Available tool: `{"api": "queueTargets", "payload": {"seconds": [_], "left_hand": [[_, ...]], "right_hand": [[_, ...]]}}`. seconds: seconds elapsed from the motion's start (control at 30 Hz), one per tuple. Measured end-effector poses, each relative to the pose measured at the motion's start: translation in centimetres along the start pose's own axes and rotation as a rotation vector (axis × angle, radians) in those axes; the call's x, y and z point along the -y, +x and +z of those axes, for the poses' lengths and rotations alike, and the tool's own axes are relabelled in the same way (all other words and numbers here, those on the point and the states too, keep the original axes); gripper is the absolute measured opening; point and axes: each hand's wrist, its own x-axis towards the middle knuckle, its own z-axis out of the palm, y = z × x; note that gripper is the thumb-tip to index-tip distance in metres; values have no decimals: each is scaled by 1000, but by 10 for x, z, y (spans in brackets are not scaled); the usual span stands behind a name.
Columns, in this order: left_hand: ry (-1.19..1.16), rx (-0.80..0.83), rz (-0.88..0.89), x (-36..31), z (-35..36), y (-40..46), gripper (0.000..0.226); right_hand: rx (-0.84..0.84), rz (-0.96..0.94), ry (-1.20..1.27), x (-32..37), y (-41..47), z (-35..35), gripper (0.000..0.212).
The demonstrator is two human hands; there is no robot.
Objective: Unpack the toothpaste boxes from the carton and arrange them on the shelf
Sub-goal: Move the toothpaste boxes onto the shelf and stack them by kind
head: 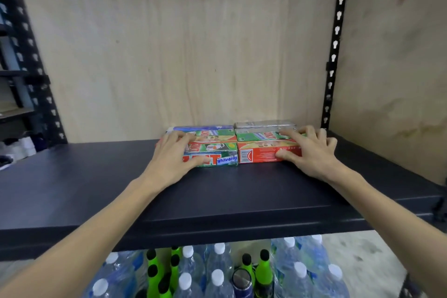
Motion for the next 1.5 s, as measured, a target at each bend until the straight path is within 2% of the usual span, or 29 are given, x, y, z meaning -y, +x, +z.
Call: {"api": "queueTargets", "payload": {"seconds": [0.23,0.4,0.5,0.6,0.7,0.77,0.83,0.93,1.03,1.1,1.27,1.4,1.5], "left_hand": [[55,-14,-9,-3,4,-3,100],[81,-10,-5,-12,-3,-9,100],[50,-42,-4,-19,-7,-17,94],[4,-50,23,-26,-12,-31,92],[-65,-53,48,-41,-22,-53,92],[-207,-59,19,-55,-30,-78,89],[-280,-134,27,-71,-33,-116,78],[-277,-351,73,-83,-19,-194,55],[-348,-449,43,-76,20,-271,46],[-377,-366,-72,-59,57,-318,45],[-395,-10,-438,-3,143,-419,43],[-305,390,-513,26,189,-482,41],[-234,593,-562,41,219,-521,43]], "right_hand": [[3,-26,-4,-1,1,3,65],[-131,-74,-12,14,-10,-1,65],[-169,-152,-7,31,-25,-8,75],[-157,-150,130,48,-46,-15,73],[-156,-107,443,72,-77,-27,64],[-141,-139,639,91,-109,-31,61],[-166,-180,744,111,-146,-32,56],[-231,-223,816,133,-210,-15,52],[-172,-218,806,140,-270,35,54],[-96,-170,754,135,-307,83,56],[162,-58,591,109,-392,192,56],[385,12,511,98,-442,246,53],[543,44,453,94,-474,279,52]]}}
